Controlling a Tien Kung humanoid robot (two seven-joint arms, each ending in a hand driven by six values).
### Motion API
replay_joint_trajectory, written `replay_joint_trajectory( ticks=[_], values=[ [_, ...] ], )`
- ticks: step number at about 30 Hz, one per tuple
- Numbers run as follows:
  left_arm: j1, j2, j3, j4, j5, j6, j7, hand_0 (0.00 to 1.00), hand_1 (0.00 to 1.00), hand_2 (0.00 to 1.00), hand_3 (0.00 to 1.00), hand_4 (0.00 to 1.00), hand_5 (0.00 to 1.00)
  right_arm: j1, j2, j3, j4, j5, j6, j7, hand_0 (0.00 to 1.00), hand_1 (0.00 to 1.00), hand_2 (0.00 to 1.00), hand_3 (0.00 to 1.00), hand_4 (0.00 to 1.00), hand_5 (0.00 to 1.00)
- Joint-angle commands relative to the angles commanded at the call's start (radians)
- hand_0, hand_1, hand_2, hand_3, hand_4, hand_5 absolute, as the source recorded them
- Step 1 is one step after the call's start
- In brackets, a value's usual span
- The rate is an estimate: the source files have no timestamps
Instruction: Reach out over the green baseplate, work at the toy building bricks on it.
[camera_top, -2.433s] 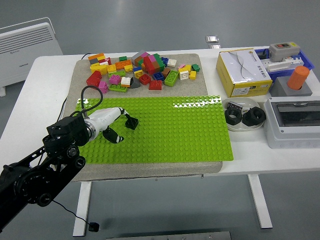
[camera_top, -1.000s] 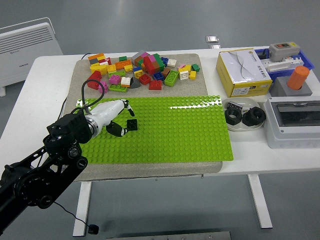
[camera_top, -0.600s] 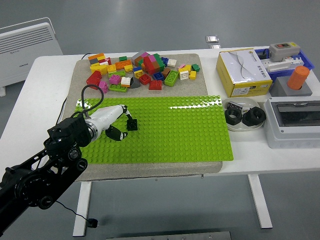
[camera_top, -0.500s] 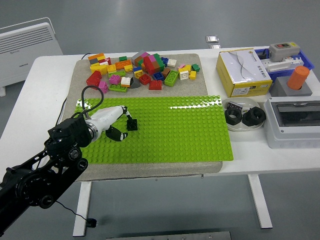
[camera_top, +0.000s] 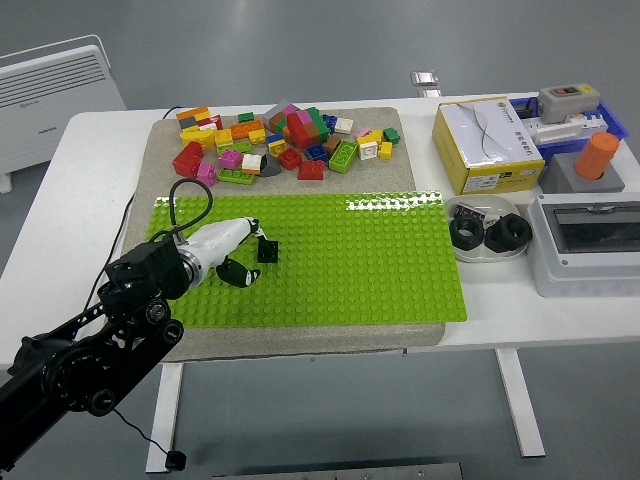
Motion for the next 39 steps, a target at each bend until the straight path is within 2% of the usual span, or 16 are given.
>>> replay_joint_trajectory(
  ticks=[21, 32, 39],
  values=[
    [0.004, -0.018, -0.024, 0.024, 0.029, 0.017, -0.005, 0.998, 0.998, 0.998, 0.632, 0.66, 0.003, -0.004, 0.0, -0.015, 0.0, 0.012, -0.002, 0.0, 0.695, 0.682, 0.819, 0.856, 0.846, 0.998],
    [-0.003, -0.025, -0.016, 0.018, 0.035, 0.028, -0.015, 0.998, 0.998, 0.998, 0.625, 0.649, 0.002, -0.002, 0.002, -0.017, 0.0, 0.014, -0.004, 0.0, 0.694, 0.683, 0.819, 0.855, 0.849, 0.998],
    [0.0, -0.021, -0.028, -0.008, 0.045, 0.027, -0.015, 0.998, 0.998, 0.998, 0.624, 0.646, 0.002, -0.002, 0.002, -0.021, 0.0, 0.02, -0.007, -0.001, 0.695, 0.68, 0.816, 0.855, 0.849, 0.998]
  ],
)
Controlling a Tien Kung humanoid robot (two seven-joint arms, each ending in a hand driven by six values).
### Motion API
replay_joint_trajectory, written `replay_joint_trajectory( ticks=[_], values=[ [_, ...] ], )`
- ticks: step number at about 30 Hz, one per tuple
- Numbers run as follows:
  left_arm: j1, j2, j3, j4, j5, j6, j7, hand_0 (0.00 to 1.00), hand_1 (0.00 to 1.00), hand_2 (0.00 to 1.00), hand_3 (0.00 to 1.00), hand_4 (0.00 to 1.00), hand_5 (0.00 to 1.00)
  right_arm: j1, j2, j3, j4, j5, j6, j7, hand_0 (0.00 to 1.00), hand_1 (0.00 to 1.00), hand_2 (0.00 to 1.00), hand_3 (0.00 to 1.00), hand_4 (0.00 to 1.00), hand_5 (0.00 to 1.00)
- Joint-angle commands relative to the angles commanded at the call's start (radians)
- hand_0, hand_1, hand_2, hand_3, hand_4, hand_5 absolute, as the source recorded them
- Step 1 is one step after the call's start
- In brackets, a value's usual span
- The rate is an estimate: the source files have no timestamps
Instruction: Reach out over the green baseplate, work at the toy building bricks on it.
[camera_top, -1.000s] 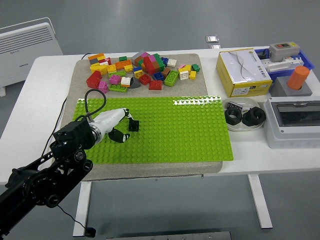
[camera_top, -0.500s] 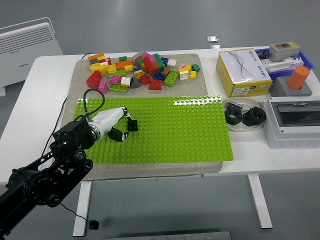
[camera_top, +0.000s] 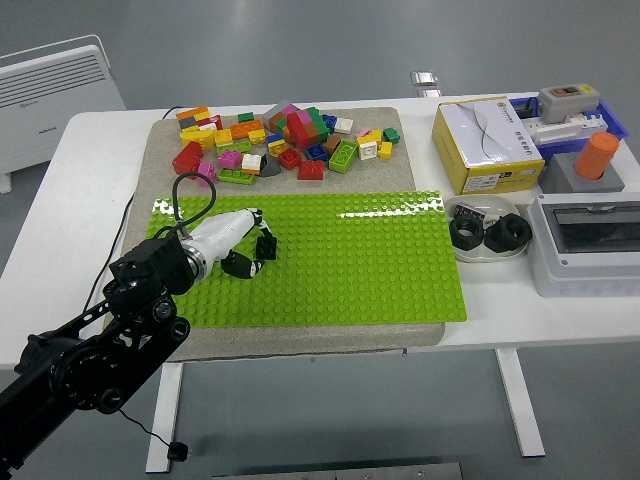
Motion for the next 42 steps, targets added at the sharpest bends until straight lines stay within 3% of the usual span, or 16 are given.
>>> replay_joint_trajectory(
  ticks=[9, 15, 16, 19, 21, 22, 27, 28, 33, 34, 39, 40, 42],
  values=[
    [0.015, 0.013, -0.023, -0.044, 0.011, 0.001, 0.003, 0.998, 0.998, 0.998, 0.622, 0.642, 0.002, 0.0, -0.001, -0.003, 0.0, 0.002, -0.002, 0.001, 0.694, 0.679, 0.816, 0.854, 0.85, 0.998],
    [0.112, 0.071, -0.055, -0.174, 0.123, 0.116, -0.047, 0.998, 0.998, 0.998, 0.635, 0.642, 0.002, -0.003, -0.003, -0.004, 0.0, 0.0, -0.001, 0.002, 0.694, 0.678, 0.816, 0.854, 0.851, 0.998],
    [0.136, 0.087, -0.053, -0.204, 0.155, 0.135, -0.04, 0.998, 0.998, 0.998, 0.857, 0.825, 0.555, -0.005, -0.003, -0.004, 0.0, 0.002, -0.001, 0.003, 0.694, 0.677, 0.815, 0.854, 0.851, 0.998],
    [0.209, 0.126, -0.028, -0.288, 0.235, 0.155, -0.019, 0.998, 0.998, 0.998, 0.857, 0.825, 0.555, -0.008, -0.004, -0.002, 0.0, 0.005, -0.001, 0.004, 0.694, 0.677, 0.815, 0.854, 0.851, 0.998],
    [0.25, 0.135, -0.01, -0.33, 0.272, 0.163, -0.015, 0.998, 0.998, 0.998, 0.857, 0.825, 0.555, -0.01, -0.004, -0.001, 0.0, 0.006, -0.001, 0.005, 0.694, 0.677, 0.815, 0.854, 0.851, 0.998],
    [0.272, 0.133, -0.001, -0.352, 0.29, 0.172, -0.016, 0.998, 0.998, 0.998, 0.86, 0.725, 0.895, -0.011, -0.004, -0.001, 0.0, 0.006, -0.001, 0.005, 0.697, 0.675, 0.813, 0.851, 0.852, 0.998],
    [0.326, 0.092, 0.032, -0.356, 0.29, 0.255, -0.029, 0.998, 0.998, 0.998, 0.86, 0.725, 0.895, -0.011, -0.002, 0.002, 0.0, -0.003, -0.003, 0.004, 0.697, 0.675, 0.813, 0.851, 0.852, 0.998],
    [0.326, 0.083, 0.037, -0.347, 0.29, 0.27, -0.03, 0.998, 0.998, 0.998, 0.83, 0.699, 0.998, -0.011, -0.002, 0.002, 0.0, -0.005, -0.003, 0.003, 0.698, 0.675, 0.813, 0.851, 0.852, 0.998],
    [0.309, 0.055, 0.047, -0.29, 0.29, 0.298, -0.028, 0.998, 0.998, 0.998, 0.83, 0.699, 0.998, -0.008, -0.001, 0.001, 0.0, -0.004, -0.003, 0.003, 0.698, 0.675, 0.813, 0.851, 0.852, 0.998],
    [0.305, 0.05, 0.046, -0.277, 0.29, 0.302, -0.03, 0.998, 0.998, 0.998, 0.78, 0.706, 0.973, -0.008, -0.001, -0.001, 0.0, -0.002, -0.004, 0.003, 0.699, 0.675, 0.812, 0.851, 0.852, 0.998],
    [0.279, 0.025, 0.031, -0.2, 0.29, 0.321, -0.041, 0.998, 0.998, 0.998, 0.78, 0.706, 0.973, -0.006, -0.002, -0.006, 0.0, 0.004, -0.004, 0.004, 0.699, 0.675, 0.812, 0.851, 0.852, 0.998],
    [0.273, 0.019, 0.026, -0.184, 0.29, 0.324, -0.043, 0.998, 0.998, 0.998, 0.73, 0.701, 0.938, -0.005, -0.002, -0.007, 0.0, 0.004, -0.004, 0.004, 0.701, 0.675, 0.813, 0.849, 0.853, 0.998],
    [0.26, 0.009, 0.016, -0.149, 0.29, 0.327, -0.045, 0.998, 0.998, 0.998, 0.73, 0.701, 0.938, -0.004, -0.002, -0.008, 0.0, 0.005, -0.003, 0.004, 0.701, 0.675, 0.813, 0.849, 0.853, 0.998]
  ],
)
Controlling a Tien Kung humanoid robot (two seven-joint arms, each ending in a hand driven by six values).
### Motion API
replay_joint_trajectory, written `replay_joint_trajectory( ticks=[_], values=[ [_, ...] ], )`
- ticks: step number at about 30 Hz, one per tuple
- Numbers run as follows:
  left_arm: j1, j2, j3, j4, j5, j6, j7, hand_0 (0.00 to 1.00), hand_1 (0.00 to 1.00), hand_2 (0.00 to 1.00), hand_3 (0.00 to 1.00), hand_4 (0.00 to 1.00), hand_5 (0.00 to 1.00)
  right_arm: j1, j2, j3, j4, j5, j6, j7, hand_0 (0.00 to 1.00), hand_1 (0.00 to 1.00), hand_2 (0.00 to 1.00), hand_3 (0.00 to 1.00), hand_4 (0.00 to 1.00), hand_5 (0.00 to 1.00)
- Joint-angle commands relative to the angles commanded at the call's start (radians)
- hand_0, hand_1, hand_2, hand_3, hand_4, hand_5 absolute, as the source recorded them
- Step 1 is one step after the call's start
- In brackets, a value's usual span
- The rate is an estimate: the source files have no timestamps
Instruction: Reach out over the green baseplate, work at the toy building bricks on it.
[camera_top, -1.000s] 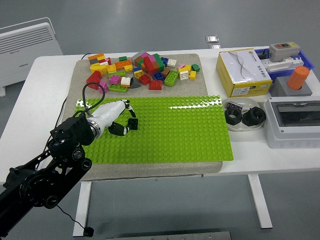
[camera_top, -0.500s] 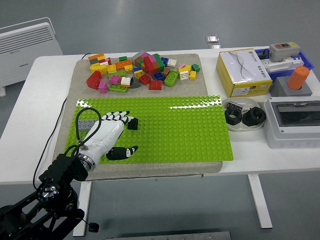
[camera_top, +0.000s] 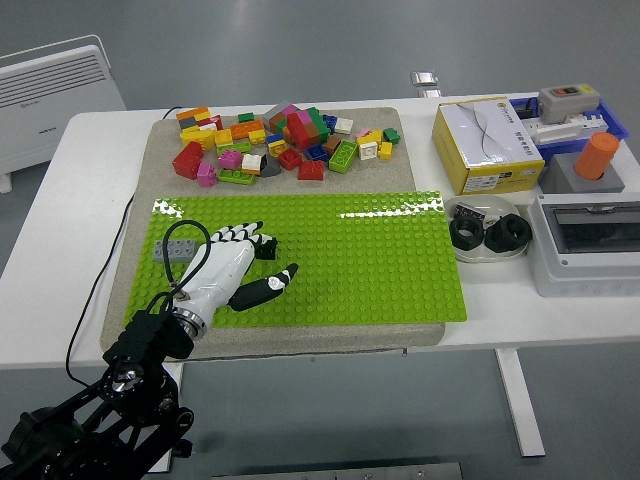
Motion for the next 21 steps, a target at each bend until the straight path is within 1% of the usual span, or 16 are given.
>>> replay_joint_trajectory(
  ticks=[3, 4, 9, 10, 21],
  values=[
    [-0.014, -0.009, -0.011, 0.032, 0.0, -0.003, 0.0, 0.998, 0.998, 0.998, 0.73, 0.701, 0.938, 0.001, 0.0, 0.0, 0.0, -0.001, 0.0, 0.0, 0.701, 0.675, 0.813, 0.849, 0.853, 0.998],
    [-0.018, -0.012, -0.013, 0.041, 0.0, -0.003, 0.0, 0.998, 0.998, 0.998, 0.718, 0.691, 0.92, 0.001, -0.001, 0.0, 0.0, -0.001, 0.0, 0.0, 0.701, 0.674, 0.812, 0.85, 0.853, 0.998],
    [-0.033, -0.022, -0.022, 0.071, 0.0, -0.003, -0.001, 0.998, 0.998, 0.998, 0.718, 0.691, 0.92, 0.002, 0.0, 0.001, 0.0, -0.004, 0.0, 0.0, 0.701, 0.674, 0.812, 0.85, 0.853, 0.998],
    [-0.036, -0.024, -0.023, 0.078, 0.0, -0.003, -0.001, 0.998, 0.998, 0.998, 0.711, 0.69, 0.9, 0.002, 0.0, 0.002, 0.0, -0.005, 0.0, 0.0, 0.701, 0.673, 0.811, 0.85, 0.854, 0.998],
    [-0.051, -0.047, -0.026, 0.138, 0.0, 0.004, -0.005, 0.998, 0.998, 0.998, 0.709, 0.689, 0.892, 0.001, 0.001, 0.002, 0.0, -0.01, -0.001, 0.0, 0.701, 0.672, 0.811, 0.849, 0.854, 0.998]
  ],
)
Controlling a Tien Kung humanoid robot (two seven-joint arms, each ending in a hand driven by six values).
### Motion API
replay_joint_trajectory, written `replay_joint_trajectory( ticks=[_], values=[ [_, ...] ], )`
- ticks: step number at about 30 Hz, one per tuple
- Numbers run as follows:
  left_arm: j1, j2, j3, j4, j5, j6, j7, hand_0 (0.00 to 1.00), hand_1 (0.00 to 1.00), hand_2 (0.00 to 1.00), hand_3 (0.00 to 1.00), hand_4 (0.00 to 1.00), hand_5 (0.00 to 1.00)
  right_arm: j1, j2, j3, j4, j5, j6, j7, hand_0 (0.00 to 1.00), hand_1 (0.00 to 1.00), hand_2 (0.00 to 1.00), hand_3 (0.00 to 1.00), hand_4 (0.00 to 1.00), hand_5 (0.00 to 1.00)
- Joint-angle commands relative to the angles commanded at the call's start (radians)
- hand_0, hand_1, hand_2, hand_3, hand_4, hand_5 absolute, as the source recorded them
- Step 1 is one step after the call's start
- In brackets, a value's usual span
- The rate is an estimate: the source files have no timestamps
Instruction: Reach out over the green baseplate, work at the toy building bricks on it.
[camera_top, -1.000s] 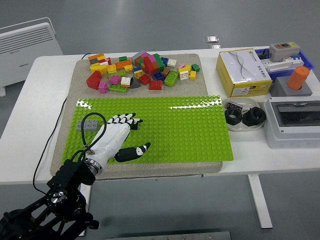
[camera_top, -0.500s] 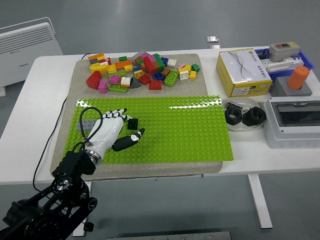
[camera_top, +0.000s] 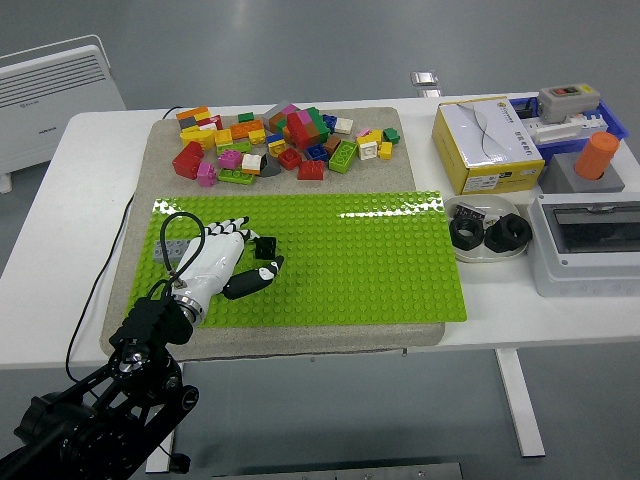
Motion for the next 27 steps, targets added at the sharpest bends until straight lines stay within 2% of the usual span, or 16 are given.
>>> replay_joint_trajectory(
  ticks=[8, 19, 27],
  values=[
    [-0.012, -0.01, 0.002, 0.023, 0.0, -0.002, 0.0, 0.998, 0.998, 0.998, 0.701, 0.687, 0.862, 0.0, 0.001, 0.003, 0.0, -0.007, 0.0, 0.0, 0.699, 0.671, 0.811, 0.849, 0.857, 0.998],
    [-0.013, -0.011, 0.01, 0.025, 0.0, -0.016, 0.009, 0.998, 0.998, 0.998, 0.691, 0.681, 0.834, 0.001, 0.004, 0.007, 0.0, -0.009, -0.001, 0.0, 0.702, 0.671, 0.81, 0.848, 0.86, 0.998],
    [-0.017, -0.017, 0.006, 0.041, 0.0, -0.008, 0.005, 0.998, 0.998, 0.998, 0.689, 0.681, 0.827, 0.001, 0.005, -0.008, 0.0, 0.007, -0.002, 0.0, 0.699, 0.671, 0.81, 0.848, 0.86, 0.998]
  ],
)
